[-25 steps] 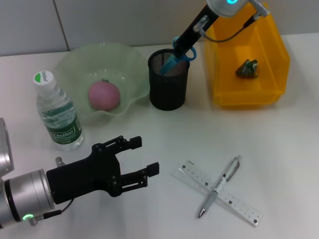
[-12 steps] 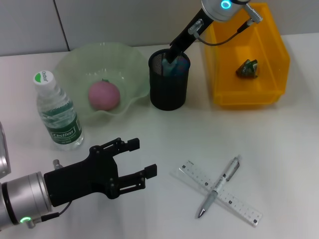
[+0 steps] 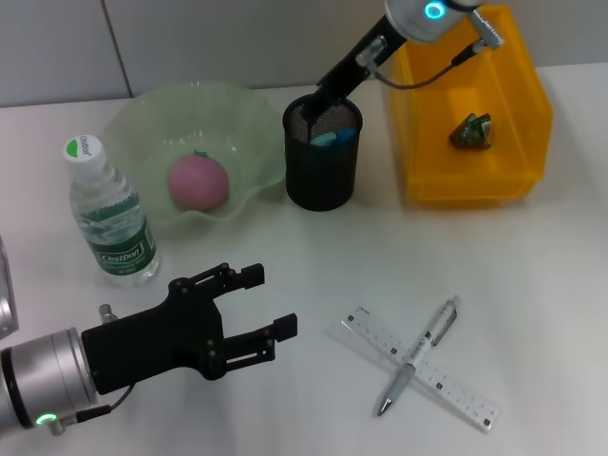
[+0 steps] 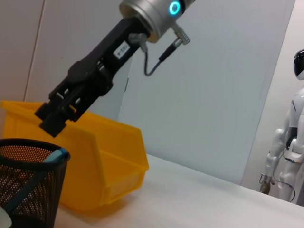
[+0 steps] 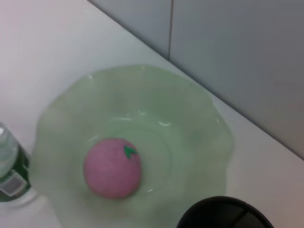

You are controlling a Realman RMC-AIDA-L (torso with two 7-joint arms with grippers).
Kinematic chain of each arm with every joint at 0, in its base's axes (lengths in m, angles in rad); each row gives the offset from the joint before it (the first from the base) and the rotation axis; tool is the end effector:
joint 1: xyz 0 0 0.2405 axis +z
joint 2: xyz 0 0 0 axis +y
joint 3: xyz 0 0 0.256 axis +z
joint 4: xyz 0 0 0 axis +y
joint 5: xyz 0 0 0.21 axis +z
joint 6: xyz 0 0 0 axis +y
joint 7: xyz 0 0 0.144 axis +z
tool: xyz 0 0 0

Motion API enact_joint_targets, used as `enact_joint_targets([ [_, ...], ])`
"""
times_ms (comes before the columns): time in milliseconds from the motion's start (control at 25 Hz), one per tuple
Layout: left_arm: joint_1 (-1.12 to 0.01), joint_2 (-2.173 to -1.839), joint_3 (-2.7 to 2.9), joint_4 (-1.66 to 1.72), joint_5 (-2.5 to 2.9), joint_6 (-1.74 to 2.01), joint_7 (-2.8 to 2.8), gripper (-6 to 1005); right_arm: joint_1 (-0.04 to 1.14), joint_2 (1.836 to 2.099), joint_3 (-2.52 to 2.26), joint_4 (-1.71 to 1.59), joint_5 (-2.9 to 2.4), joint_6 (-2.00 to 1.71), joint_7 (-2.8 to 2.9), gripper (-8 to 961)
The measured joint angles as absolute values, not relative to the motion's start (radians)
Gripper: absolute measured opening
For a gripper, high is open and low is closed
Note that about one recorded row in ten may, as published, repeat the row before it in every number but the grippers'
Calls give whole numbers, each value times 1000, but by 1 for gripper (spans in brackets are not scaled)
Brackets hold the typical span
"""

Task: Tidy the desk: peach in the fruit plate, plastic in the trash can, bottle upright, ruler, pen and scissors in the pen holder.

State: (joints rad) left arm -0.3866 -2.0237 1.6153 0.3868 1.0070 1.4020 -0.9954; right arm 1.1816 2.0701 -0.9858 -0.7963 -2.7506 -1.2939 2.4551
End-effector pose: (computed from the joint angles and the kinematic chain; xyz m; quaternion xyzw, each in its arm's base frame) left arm -0.2608 0.2715 -0.0680 -0.9172 -0.1859 -0.3360 0.1062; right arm 0.0794 0.4653 -0.0051 -0.9273 0.2750 -0.1031 0.2321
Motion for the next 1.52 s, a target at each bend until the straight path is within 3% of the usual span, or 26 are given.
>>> enact_joint_targets([
  [40, -387, -2023, 1615, 387, 1007, 1402, -995, 803, 1122, 2082, -1000, -895, -2705, -1325, 2456, 639],
  [240, -387, -2021, 1615, 388, 1007, 1400, -989, 803, 962, 2079, -1053, -1085, -2502, -1398, 2454, 636],
  [640, -393, -2020, 1614, 385, 1008, 1380, -958, 803, 751, 2076, -1044, -1272, -2287, -1579, 2368, 635],
  [1040, -417, -2008, 1613, 390, 1085, 1413, -958, 803, 678, 2077, -1055, -1266, -2192, -1711, 2316, 635],
  [1520, -420, -2014, 1611, 390, 1127, 1410, -950, 803, 715, 2080, -1265, -1246, -2386, -1681, 2484, 634],
])
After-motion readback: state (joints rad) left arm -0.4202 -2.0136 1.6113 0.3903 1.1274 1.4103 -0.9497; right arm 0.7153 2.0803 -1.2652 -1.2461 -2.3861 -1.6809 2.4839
